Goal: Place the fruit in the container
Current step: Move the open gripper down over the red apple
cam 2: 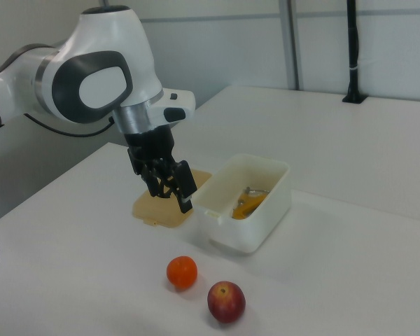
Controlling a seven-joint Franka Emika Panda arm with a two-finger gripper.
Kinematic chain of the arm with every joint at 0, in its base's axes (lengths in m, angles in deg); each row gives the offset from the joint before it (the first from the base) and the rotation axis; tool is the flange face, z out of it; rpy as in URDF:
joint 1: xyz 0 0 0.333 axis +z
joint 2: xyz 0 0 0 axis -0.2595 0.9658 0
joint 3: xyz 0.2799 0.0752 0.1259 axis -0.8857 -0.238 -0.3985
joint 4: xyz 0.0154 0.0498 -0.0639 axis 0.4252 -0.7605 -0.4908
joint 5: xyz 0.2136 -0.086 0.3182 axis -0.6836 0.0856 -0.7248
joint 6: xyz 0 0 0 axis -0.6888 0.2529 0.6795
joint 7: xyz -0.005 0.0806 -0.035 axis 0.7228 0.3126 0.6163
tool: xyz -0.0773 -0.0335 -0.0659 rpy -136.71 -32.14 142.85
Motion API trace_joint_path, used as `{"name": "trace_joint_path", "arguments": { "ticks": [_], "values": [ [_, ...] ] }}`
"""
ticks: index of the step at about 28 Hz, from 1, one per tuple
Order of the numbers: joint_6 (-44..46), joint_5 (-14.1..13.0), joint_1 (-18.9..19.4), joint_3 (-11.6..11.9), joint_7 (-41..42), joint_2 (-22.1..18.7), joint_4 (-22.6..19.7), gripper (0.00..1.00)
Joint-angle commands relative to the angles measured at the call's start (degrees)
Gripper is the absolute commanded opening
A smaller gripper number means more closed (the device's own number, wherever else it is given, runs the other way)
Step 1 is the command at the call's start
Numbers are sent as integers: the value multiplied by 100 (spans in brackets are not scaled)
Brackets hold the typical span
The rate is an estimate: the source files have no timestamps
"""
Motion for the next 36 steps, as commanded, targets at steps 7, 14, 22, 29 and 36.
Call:
{"name": "trace_joint_path", "arguments": {
  "ticks": [7,14,22,29,36],
  "values": [
    [-500,79,-72,85,187,664,23,100],
    [-1038,395,-55,41,204,1129,-214,100],
    [-1642,756,-37,15,204,1657,-846,100],
    [-2127,808,-64,15,204,1859,-1348,100],
    [-2268,808,-72,6,204,2070,-1383,98]
  ]
}}
